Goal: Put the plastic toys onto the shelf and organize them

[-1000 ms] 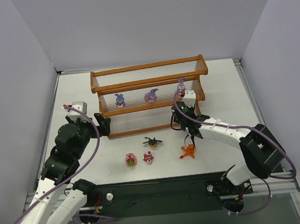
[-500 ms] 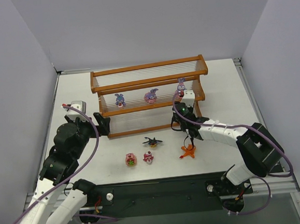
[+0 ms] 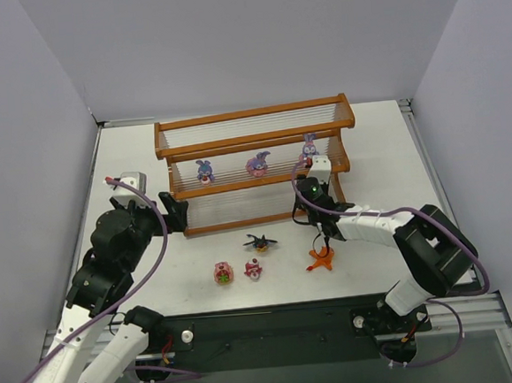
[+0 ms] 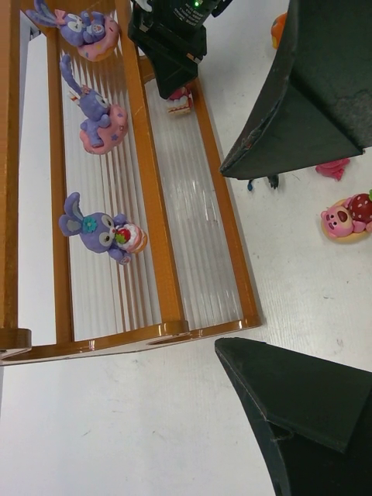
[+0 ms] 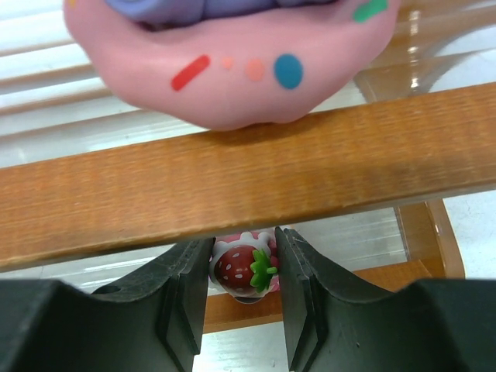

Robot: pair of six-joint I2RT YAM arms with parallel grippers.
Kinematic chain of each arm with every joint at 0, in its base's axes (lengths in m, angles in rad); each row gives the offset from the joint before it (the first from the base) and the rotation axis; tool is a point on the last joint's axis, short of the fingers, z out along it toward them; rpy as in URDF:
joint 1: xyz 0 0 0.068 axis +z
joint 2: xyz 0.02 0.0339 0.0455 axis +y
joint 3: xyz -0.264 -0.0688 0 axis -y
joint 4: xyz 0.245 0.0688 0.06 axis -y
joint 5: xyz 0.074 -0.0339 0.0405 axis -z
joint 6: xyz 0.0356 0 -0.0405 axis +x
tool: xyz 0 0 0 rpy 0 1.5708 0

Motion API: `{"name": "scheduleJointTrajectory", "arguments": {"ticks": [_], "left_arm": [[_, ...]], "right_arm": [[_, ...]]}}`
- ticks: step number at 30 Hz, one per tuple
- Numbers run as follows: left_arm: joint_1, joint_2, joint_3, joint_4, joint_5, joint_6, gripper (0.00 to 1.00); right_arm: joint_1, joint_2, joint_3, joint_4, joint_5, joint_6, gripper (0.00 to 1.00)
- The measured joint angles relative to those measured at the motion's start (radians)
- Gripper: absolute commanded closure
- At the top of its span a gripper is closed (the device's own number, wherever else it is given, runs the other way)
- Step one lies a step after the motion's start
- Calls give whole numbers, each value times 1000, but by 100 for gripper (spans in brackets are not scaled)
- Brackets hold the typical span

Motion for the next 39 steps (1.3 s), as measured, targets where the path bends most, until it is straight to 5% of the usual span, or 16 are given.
{"name": "scheduleJointTrajectory", "arguments": {"ticks": [7,19,39], "left_arm": [[0,5,6,0,2,-14,7],[0,8,6,0,3,-21,7],[0,-3,5,2,2,-43,7]], "right_arm": [[-19,16,-5,15,-9,-14,78],[-35,16,-5,14,-29,-16,39],[-31,-71,-42,-9,-54,-11,35]]}}
